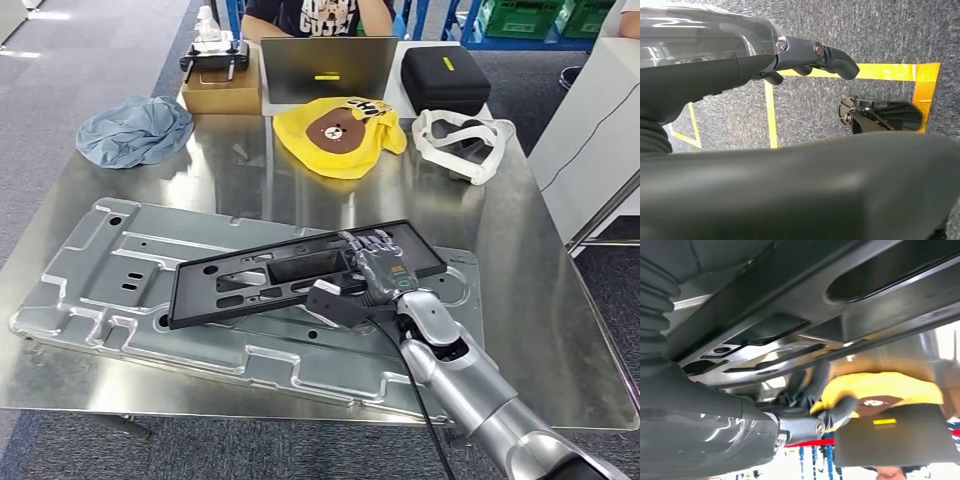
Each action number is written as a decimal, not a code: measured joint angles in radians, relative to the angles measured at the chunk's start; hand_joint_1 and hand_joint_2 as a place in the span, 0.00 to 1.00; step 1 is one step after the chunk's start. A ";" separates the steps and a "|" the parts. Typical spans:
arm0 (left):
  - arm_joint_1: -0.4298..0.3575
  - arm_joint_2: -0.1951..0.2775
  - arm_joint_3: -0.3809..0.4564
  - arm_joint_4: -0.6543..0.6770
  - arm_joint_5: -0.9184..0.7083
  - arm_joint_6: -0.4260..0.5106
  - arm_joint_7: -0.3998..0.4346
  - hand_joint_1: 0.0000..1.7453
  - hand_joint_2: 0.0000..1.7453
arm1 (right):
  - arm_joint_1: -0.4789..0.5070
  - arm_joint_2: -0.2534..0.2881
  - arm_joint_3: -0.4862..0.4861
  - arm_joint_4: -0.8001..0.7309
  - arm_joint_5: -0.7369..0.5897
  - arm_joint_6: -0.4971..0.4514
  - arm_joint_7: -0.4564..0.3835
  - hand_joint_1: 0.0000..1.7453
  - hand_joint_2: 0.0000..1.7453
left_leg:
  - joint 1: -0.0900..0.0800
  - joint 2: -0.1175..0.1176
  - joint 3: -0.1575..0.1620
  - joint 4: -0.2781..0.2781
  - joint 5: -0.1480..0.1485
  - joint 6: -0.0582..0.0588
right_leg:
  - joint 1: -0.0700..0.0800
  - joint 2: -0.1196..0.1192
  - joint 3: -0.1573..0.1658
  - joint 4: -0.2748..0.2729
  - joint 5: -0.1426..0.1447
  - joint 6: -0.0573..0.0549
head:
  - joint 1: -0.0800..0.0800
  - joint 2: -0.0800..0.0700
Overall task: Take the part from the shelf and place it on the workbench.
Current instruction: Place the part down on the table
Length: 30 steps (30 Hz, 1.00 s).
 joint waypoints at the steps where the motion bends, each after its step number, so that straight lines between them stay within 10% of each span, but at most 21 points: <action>1: 0.000 0.000 0.001 0.000 0.000 0.000 -0.005 0.00 0.50 | 0.006 -0.001 0.000 -0.013 -0.001 0.000 -0.001 0.00 0.00 | 0.000 0.000 0.000 0.000 0.000 0.000 | 0.000 0.000 0.000 0.000 0.000 0.000 | 0.000 0.000; 3: 0.001 0.000 0.001 0.000 -0.003 -0.001 -0.013 0.00 0.00 | 0.018 -0.006 0.001 -0.037 -0.006 0.000 -0.010 0.00 0.00 | 0.000 0.000 0.000 0.000 0.000 0.000 | 0.000 0.000 0.000 0.000 0.000 0.000 | 0.000 0.000; 12: 0.002 0.000 0.010 0.000 -0.005 -0.010 -0.015 0.00 0.00 | 0.069 -0.061 0.000 -0.164 -0.152 0.012 -0.109 0.00 0.00 | 0.000 0.000 0.000 0.000 0.000 0.000 | 0.000 0.000 0.000 0.000 0.000 0.000 | 0.000 0.000; 23: 0.002 0.002 0.023 0.000 -0.022 -0.021 -0.033 0.00 0.00 | 0.142 -0.191 -0.120 -0.311 -0.734 0.141 -0.410 0.00 0.00 | -0.001 0.000 0.000 0.000 0.000 0.000 | -0.001 0.000 0.000 0.000 0.000 0.000 | 0.000 0.000; 30: 0.000 0.002 0.039 0.000 -0.027 -0.033 -0.052 0.00 0.00 | 0.351 -0.117 -0.318 -0.502 -1.041 0.200 -0.713 0.00 0.00 | -0.001 0.000 -0.001 0.000 0.000 0.000 | -0.001 -0.001 -0.001 0.000 0.000 0.000 | 0.000 0.000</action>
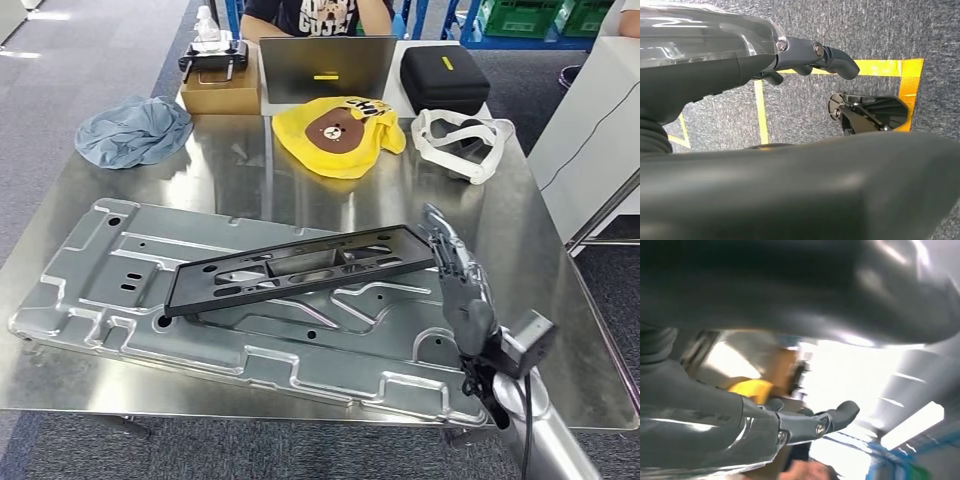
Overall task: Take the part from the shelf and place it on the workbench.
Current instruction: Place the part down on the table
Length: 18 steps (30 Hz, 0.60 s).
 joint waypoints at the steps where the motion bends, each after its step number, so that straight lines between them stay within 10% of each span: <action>1: -0.001 0.000 0.003 0.000 -0.003 0.001 -0.001 0.00 0.00 | 0.032 0.019 -0.019 -0.033 -0.017 0.008 -0.027 0.00 0.00 | 0.000 0.000 0.000 0.000 0.000 0.000 | 0.000 0.000 0.000 0.000 0.000 0.000 | 0.000 0.000; 14: -0.004 0.001 0.034 0.000 -0.013 0.020 -0.001 0.00 0.00 | 0.265 0.166 -0.064 -0.377 -0.086 0.062 -0.092 0.00 0.00 | -0.012 0.003 0.003 -0.009 0.006 0.022 | -0.014 0.002 0.002 -0.006 0.003 0.020 | 0.000 0.000; 18: -0.007 0.001 0.041 0.000 -0.012 0.019 -0.001 0.00 0.00 | 0.277 0.174 -0.063 -0.399 -0.096 0.081 -0.092 0.00 0.00 | -0.001 0.013 0.010 -0.036 0.024 0.042 | -0.011 0.003 -0.053 0.125 -0.088 0.026 | 0.001 0.000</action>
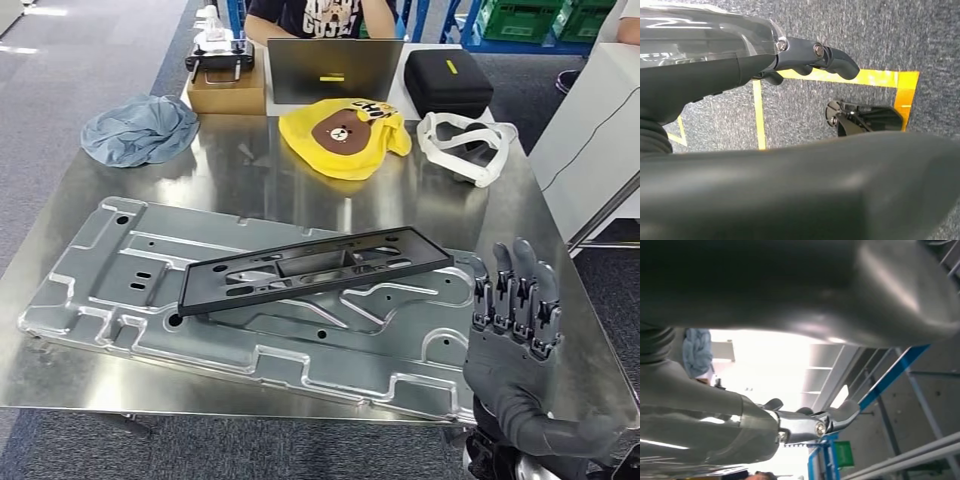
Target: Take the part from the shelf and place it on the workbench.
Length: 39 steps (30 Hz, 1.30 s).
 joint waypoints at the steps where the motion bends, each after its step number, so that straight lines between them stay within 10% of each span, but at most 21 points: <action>1: 0.000 0.000 0.002 0.000 0.000 0.000 0.000 0.00 0.00 | 0.003 0.002 0.000 0.000 -0.001 0.002 0.000 0.00 0.00 | 0.001 0.002 -0.001 0.000 0.000 0.000 | -0.001 0.000 -0.026 0.060 -0.025 0.003 | 0.000 0.000; 3: 0.001 0.000 0.007 0.000 0.000 0.000 0.000 0.00 0.00 | 0.009 0.004 0.002 0.000 0.000 0.002 0.000 0.00 0.00 | 0.003 0.004 -0.001 0.000 0.001 -0.002 | -0.003 0.000 -0.052 0.118 -0.026 0.010 | 0.000 0.000; 7: -0.001 0.001 0.015 0.000 0.002 0.001 0.000 0.00 0.00 | 0.009 0.012 0.003 -0.002 0.000 0.001 0.000 0.00 0.00 | 0.011 0.003 -0.004 0.010 0.002 -0.020 | -0.009 -0.001 0.038 -0.086 0.101 0.021 | 0.001 0.000; 12: -0.001 0.006 0.024 0.000 -0.002 0.006 0.000 0.00 0.00 | 0.001 0.027 0.006 -0.007 -0.014 0.015 0.000 0.00 0.00 | 0.009 0.001 -0.017 0.020 0.005 -0.055 | -0.007 0.000 0.037 -0.127 0.119 -0.012 | 0.004 0.000; 18: -0.003 0.017 0.036 0.000 -0.017 0.002 -0.003 0.00 0.00 | -0.016 0.054 0.008 -0.008 -0.023 0.052 0.000 0.00 0.00 | 0.010 0.001 -0.088 0.270 -0.159 -0.067 | 0.002 -0.014 -0.009 -0.127 0.152 -0.050 | 0.004 0.000; 24: -0.006 0.037 0.038 0.000 -0.038 0.000 0.003 0.00 0.00 | -0.064 0.059 0.017 -0.020 -0.023 0.083 0.000 0.00 0.00 | -0.012 0.000 0.102 -0.017 -0.054 -0.024 | 0.010 -0.017 -0.028 -0.126 0.179 -0.038 | 0.004 0.000; 27: -0.008 0.048 0.041 0.000 -0.039 -0.001 0.007 0.00 0.00 | -0.084 0.060 0.028 -0.025 -0.027 0.094 0.000 0.00 0.00 | -0.015 0.003 0.097 -0.037 -0.041 -0.016 | 0.008 -0.015 -0.037 -0.126 0.188 -0.018 | 0.004 0.000; 32: -0.009 0.053 0.051 0.000 -0.038 -0.009 0.021 0.00 0.00 | -0.090 0.065 0.033 -0.023 -0.057 0.124 0.000 0.00 0.00 | -0.007 0.012 0.048 -0.044 -0.002 -0.002 | 0.008 -0.009 -0.100 0.077 0.026 -0.004 | 0.007 0.000; 34: -0.008 0.053 0.054 0.000 -0.042 -0.010 0.027 0.00 0.00 | -0.089 0.068 0.033 -0.021 -0.060 0.128 0.000 0.00 0.00 | -0.008 0.014 0.025 -0.034 0.009 -0.003 | 0.008 -0.009 -0.088 0.116 0.026 0.000 | 0.008 0.000; 39: -0.009 0.053 0.061 0.000 -0.060 0.002 0.071 0.00 0.00 | -0.084 0.085 0.034 -0.018 -0.061 0.146 0.001 0.00 0.00 | -0.011 0.014 -0.012 -0.007 0.027 -0.018 | 0.012 -0.008 0.087 -0.150 0.112 -0.010 | 0.008 0.000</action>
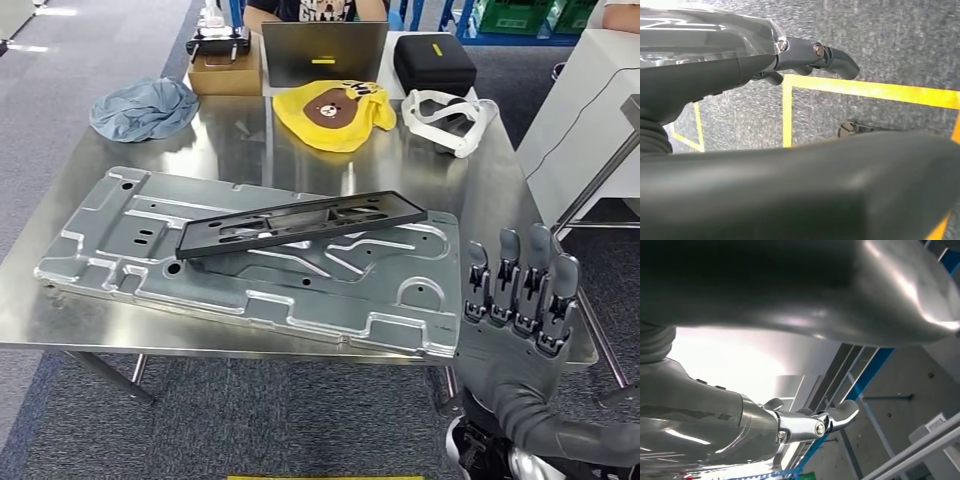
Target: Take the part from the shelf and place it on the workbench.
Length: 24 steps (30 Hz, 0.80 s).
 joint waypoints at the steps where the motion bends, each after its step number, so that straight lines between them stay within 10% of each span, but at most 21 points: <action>1: 0.000 0.000 0.003 0.000 -0.008 0.000 0.006 0.00 0.00 | 0.002 0.003 0.002 0.002 -0.009 -0.004 0.004 0.00 0.00 | -0.001 0.000 -0.004 0.002 0.006 -0.005 | 0.002 0.000 0.004 -0.013 -0.003 -0.004 | 0.000 0.000; 4: -0.001 0.001 0.027 0.000 -0.054 -0.006 0.009 0.00 0.00 | 0.007 -0.008 0.033 0.017 -0.053 -0.063 0.014 0.00 0.00 | 0.001 -0.002 -0.013 0.012 -0.002 -0.021 | -0.001 -0.004 -0.012 -0.019 0.013 -0.025 | 0.000 0.000; 8: -0.002 -0.001 0.065 0.000 -0.076 -0.005 0.011 0.00 0.00 | 0.060 -0.016 0.056 0.078 -0.048 -0.022 0.014 0.00 0.00 | 0.010 -0.003 -0.058 0.194 -0.164 -0.044 | -0.004 -0.012 -0.059 -0.019 0.051 -0.044 | -0.002 0.000; 10: -0.001 -0.002 0.077 0.000 -0.074 -0.004 0.010 0.00 0.00 | 0.088 -0.016 0.049 0.118 -0.056 0.008 0.014 0.00 0.00 | 0.013 -0.003 -0.055 0.263 -0.172 -0.048 | -0.004 -0.015 -0.086 -0.017 0.070 -0.041 | -0.002 0.000; 15: -0.002 -0.014 0.105 0.000 -0.044 0.000 -0.001 0.00 0.00 | 0.157 0.005 -0.004 0.265 -0.100 0.098 0.005 0.00 0.00 | 0.012 -0.009 0.153 -0.016 -0.082 -0.034 | -0.001 -0.015 -0.128 -0.007 0.106 -0.021 | -0.002 0.000; 18: -0.001 -0.028 0.125 0.000 -0.039 0.004 -0.002 0.00 0.00 | 0.186 0.028 -0.039 0.384 -0.121 0.158 0.000 0.00 0.00 | 0.008 -0.009 0.168 -0.069 -0.085 -0.020 | -0.003 -0.013 -0.142 -0.006 0.127 -0.002 | -0.002 0.000; 21: -0.001 -0.040 0.139 0.000 -0.035 0.012 0.009 0.00 0.00 | 0.209 0.039 -0.071 0.494 -0.126 0.191 0.000 0.00 0.00 | 0.010 -0.003 0.134 -0.072 -0.058 0.009 | -0.005 -0.005 -0.170 0.052 0.044 0.012 | 0.000 0.000; 24: 0.003 -0.049 0.150 0.000 -0.039 0.025 0.036 0.00 0.00 | 0.227 0.046 -0.102 0.585 -0.131 0.218 0.000 0.00 0.00 | 0.003 0.000 0.090 -0.066 -0.028 0.021 | -0.004 -0.002 -0.198 0.223 -0.072 0.015 | 0.001 0.000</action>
